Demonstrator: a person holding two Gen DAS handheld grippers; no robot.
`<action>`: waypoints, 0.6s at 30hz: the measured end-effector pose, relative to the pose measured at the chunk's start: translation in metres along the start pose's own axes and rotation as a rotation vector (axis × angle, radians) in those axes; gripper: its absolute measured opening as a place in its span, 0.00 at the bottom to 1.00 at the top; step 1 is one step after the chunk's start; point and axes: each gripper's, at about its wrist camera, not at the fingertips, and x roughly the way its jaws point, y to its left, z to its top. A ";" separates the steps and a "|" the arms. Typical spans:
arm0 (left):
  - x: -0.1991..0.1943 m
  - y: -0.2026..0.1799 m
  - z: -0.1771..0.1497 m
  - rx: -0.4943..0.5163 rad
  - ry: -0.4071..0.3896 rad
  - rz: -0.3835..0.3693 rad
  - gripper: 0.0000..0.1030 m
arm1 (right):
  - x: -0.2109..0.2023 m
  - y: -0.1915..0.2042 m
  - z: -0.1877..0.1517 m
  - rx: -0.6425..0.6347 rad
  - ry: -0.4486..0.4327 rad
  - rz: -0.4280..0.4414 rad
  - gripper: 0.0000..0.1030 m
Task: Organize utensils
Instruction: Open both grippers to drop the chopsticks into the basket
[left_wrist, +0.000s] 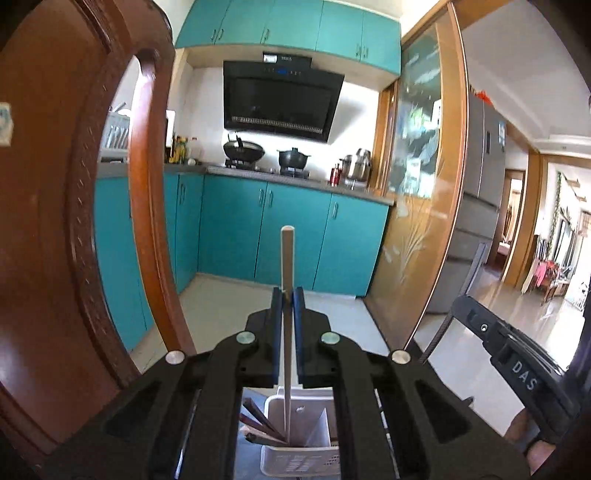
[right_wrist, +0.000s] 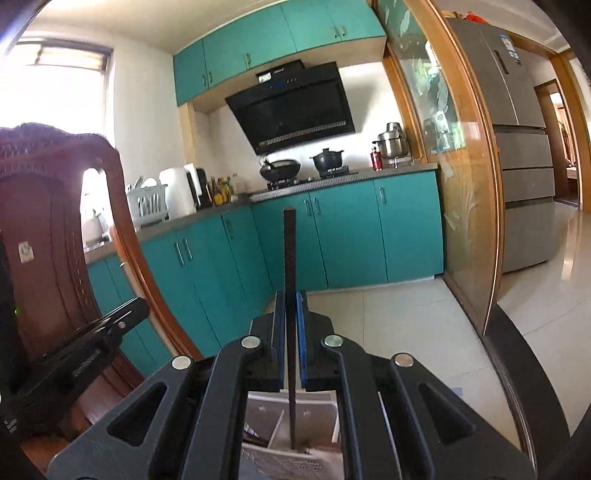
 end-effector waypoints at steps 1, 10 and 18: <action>0.003 -0.001 -0.003 0.006 0.007 0.002 0.07 | -0.001 0.000 -0.004 -0.011 0.006 -0.004 0.06; -0.003 -0.021 -0.028 0.095 0.006 0.045 0.07 | -0.011 -0.006 -0.029 -0.007 0.060 -0.020 0.06; -0.020 -0.026 -0.046 0.125 0.017 0.045 0.08 | -0.034 -0.004 -0.034 -0.007 0.039 0.000 0.19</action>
